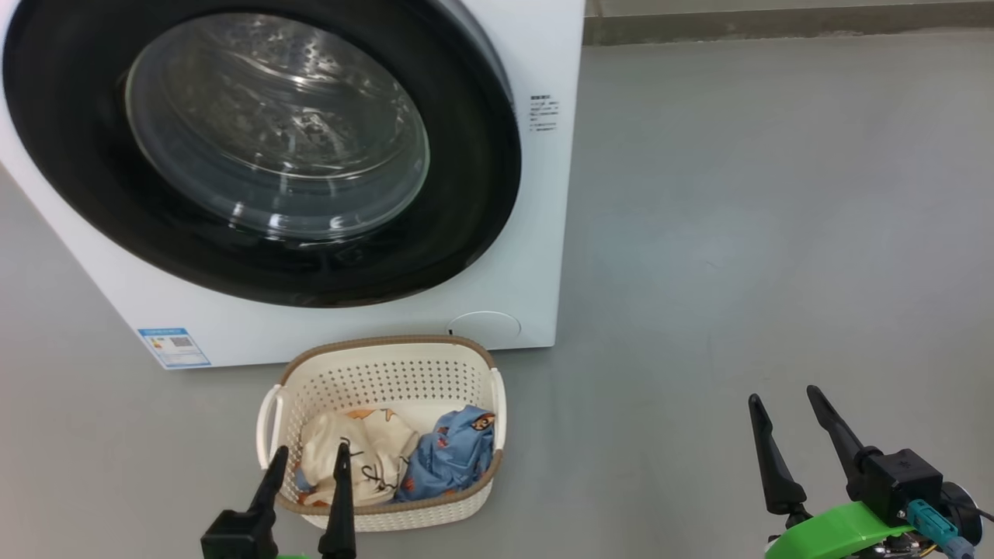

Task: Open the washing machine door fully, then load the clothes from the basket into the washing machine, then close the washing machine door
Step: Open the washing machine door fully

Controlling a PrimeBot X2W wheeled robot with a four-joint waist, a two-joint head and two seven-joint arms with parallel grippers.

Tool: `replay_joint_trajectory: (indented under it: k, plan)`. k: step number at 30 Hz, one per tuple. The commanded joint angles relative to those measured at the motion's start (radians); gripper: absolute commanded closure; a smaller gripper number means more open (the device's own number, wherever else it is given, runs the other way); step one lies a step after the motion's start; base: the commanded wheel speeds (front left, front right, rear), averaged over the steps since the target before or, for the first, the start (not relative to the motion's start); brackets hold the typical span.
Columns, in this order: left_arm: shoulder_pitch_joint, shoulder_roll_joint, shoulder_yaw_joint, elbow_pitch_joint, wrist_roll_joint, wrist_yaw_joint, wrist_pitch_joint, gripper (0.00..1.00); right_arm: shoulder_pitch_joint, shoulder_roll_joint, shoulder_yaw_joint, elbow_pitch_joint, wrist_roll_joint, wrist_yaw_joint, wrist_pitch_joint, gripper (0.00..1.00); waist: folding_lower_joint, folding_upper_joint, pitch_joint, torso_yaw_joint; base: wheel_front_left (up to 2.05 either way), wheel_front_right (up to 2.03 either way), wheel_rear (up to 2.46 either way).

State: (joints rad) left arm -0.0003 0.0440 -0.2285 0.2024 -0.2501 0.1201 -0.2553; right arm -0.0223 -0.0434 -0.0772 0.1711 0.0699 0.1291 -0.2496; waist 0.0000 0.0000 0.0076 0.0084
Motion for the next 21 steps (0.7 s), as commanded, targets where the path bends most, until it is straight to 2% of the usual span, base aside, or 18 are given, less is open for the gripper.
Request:
replay_joint_trajectory:
  k: [1, 21]
  plan:
    - [-0.035, 0.006, 0.032, -0.017, 0.012, 0.007, -0.006, 0.0, -0.038, -0.007, 0.024, -0.022, 0.012, 0.002, -0.012, 0.0, 0.0, 0.0, 0.0, 0.0, 0.34, 0.34, -0.69]
    - [-0.033, 0.006, 0.027, -0.023, 0.006, 0.009, -0.006, 0.0, -0.039, -0.007, 0.022, -0.018, 0.023, 0.002, -0.012, 0.0, 0.0, 0.0, -0.003, 0.005, 0.03, 0.03, -0.06]
